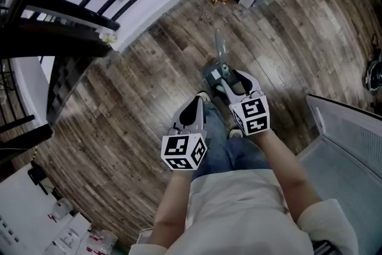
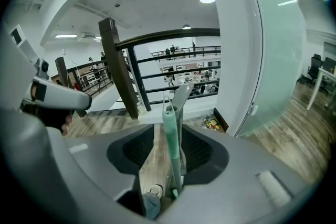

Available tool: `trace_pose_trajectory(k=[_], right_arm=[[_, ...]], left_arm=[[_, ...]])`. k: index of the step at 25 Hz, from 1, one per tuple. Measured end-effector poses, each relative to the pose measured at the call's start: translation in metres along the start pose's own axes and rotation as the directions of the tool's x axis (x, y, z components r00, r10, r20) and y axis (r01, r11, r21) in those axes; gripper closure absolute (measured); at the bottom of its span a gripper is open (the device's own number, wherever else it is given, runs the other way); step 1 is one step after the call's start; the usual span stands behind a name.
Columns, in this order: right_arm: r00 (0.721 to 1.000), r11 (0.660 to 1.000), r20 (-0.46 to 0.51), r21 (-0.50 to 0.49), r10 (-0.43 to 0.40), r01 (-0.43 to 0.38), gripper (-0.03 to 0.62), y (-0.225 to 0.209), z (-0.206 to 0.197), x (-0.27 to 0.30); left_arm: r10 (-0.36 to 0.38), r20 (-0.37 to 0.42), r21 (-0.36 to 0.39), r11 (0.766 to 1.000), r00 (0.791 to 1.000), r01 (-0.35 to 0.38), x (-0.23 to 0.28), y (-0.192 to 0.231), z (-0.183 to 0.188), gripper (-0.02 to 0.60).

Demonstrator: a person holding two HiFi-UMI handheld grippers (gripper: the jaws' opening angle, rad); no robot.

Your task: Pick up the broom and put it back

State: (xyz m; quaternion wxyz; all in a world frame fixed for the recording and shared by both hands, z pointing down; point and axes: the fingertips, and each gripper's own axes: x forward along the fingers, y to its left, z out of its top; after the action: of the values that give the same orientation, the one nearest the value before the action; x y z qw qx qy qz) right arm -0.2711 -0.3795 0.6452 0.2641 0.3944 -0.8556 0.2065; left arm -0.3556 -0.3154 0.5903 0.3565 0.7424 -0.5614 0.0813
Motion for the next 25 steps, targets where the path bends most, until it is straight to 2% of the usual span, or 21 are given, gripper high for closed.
trace_pose_trajectory(k=[9, 25], right_arm=[[1.000, 1.000, -0.027, -0.002, -0.010, 0.010, 0.431, -0.004, -0.006, 0.020], [0.998, 0.998, -0.050, -0.054, -0.038, 0.035, 0.499, -0.007, -0.006, 0.032]], left_arm=[[-0.001, -0.019, 0.002, 1.000, 1.000, 0.001, 0.013, 0.012, -0.001, 0.577], [-0.014, -0.035, 0.010, 1.000, 0.999, 0.015, 0.016, 0.010, -0.001, 0.575]])
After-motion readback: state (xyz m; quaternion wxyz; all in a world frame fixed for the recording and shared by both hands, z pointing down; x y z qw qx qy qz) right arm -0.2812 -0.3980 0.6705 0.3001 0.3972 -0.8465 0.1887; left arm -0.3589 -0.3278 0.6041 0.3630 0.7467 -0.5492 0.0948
